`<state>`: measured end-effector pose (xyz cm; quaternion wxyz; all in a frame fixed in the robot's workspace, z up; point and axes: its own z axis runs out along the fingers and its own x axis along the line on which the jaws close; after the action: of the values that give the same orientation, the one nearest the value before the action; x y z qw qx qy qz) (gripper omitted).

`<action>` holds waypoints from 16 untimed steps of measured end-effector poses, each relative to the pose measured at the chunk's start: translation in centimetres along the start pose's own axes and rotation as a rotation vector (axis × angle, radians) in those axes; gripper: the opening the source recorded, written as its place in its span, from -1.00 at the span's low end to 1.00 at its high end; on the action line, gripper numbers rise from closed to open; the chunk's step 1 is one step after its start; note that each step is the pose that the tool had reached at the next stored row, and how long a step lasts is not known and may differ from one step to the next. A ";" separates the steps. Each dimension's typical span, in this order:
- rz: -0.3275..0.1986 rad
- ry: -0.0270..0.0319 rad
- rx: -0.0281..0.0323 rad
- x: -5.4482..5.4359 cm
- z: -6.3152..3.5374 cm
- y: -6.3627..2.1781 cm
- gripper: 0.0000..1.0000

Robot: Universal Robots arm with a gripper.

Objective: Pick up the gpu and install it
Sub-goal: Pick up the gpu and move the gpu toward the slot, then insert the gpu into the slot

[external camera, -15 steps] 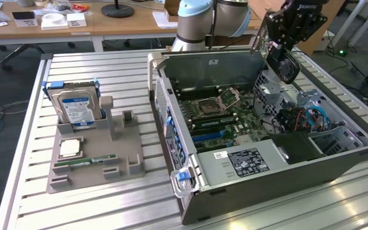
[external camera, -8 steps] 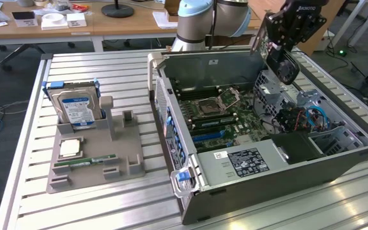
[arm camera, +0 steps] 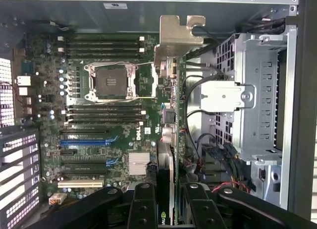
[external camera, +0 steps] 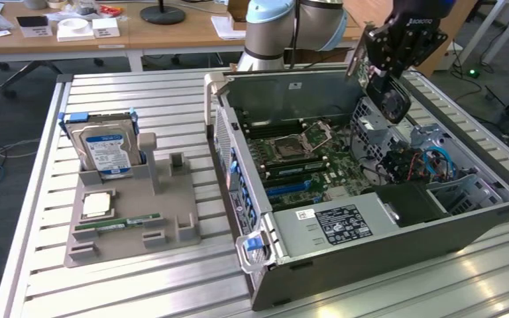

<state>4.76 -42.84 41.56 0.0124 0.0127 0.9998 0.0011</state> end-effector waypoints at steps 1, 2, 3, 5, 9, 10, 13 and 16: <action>0.000 0.0000 0.0000 0.0 0.14 0.00 -0.47; 0.000 0.0001 0.0002 0.0 0.21 0.00 -0.47; 0.000 0.0000 0.0002 -0.1 0.25 0.01 -0.47; 0.000 0.0000 -0.0001 -0.1 0.44 0.00 -0.47; 0.000 0.0001 0.0001 -0.2 0.85 0.01 -0.47; 0.000 0.0000 0.0000 -0.2 0.93 0.01 -0.47; 0.000 0.0000 0.0002 -0.2 0.99 0.01 -0.47; 0.000 0.0000 0.0000 -0.2 1.00 0.01 -0.47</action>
<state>5.02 -42.84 40.57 0.0124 0.0128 0.9998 0.0011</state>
